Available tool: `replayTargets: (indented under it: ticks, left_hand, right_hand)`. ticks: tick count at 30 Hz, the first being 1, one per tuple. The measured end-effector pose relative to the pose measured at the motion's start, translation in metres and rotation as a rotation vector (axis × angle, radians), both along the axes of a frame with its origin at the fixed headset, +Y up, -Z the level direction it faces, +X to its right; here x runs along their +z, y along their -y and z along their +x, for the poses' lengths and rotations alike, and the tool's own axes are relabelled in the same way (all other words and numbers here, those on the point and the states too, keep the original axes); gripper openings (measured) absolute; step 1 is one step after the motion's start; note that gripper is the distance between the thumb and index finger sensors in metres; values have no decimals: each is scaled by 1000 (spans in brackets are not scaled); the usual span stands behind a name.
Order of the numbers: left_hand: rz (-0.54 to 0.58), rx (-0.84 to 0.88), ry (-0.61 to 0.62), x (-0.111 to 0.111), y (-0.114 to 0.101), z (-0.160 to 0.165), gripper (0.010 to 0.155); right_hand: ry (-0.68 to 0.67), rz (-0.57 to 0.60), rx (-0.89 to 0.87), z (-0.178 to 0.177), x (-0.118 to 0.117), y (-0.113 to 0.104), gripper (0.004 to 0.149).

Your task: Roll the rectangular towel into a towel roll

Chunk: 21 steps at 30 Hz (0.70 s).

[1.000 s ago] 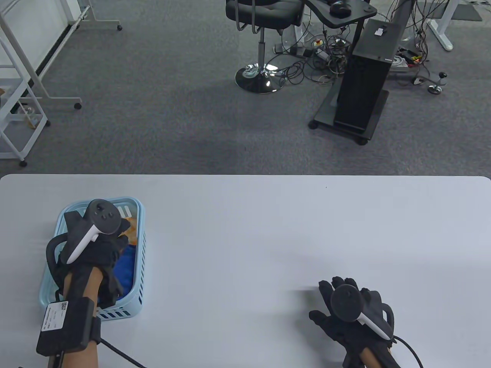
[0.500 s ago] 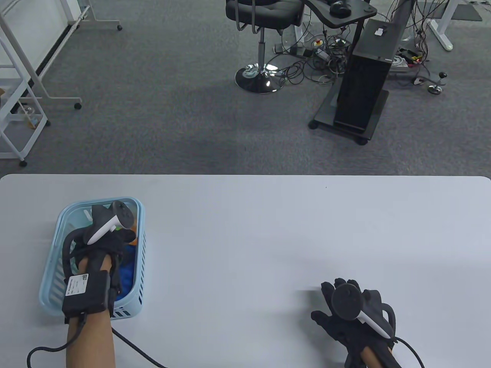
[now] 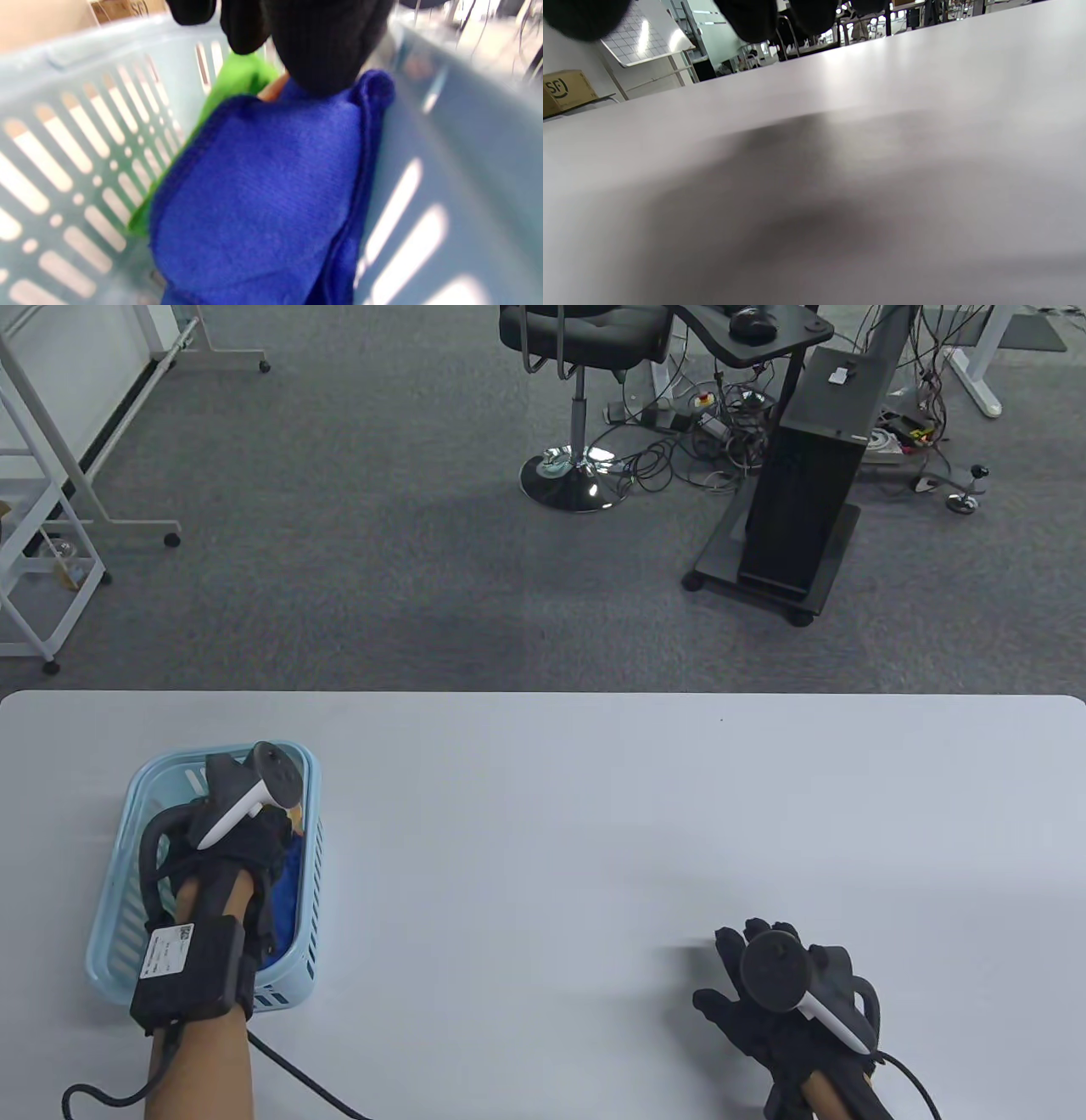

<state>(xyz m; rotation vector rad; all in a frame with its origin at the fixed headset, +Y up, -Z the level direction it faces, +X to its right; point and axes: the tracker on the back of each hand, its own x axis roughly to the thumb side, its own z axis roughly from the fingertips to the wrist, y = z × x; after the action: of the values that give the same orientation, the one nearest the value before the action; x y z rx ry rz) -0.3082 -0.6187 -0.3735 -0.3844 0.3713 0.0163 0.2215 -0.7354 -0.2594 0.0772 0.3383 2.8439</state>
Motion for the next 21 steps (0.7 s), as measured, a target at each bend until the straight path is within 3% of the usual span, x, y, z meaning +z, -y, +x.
replayTargets:
  ticks: [5,8,12,15,18,19,21]
  left_hand:
    - [321,130,-24,27,-70,6,44]
    - [595,261,60,56,-105,25,44]
    - [782,410,151,87,-114,59,44]
    - [789,597,231,96,-91,88,45]
    - [643,832,249,107,-35,124,46]
    - [628,856,241,110,-19,132,46]
    - [630,873,177,117,35,151,46]
  right_hand:
    - [-2,-10,-32,-2,-1,0,89]
    - [-11,-12,-8,-4,-1,2,88]
    - [-16,-21,10,-5,0,4,88]
    - [-16,-20,0,-5,0,3,88]
    - [-17,-18,-8,-5,0,2,88]
    - [-19,-19,-8,-5,0,3,88]
    - [-26,-21,-1,-5,1,3,89]
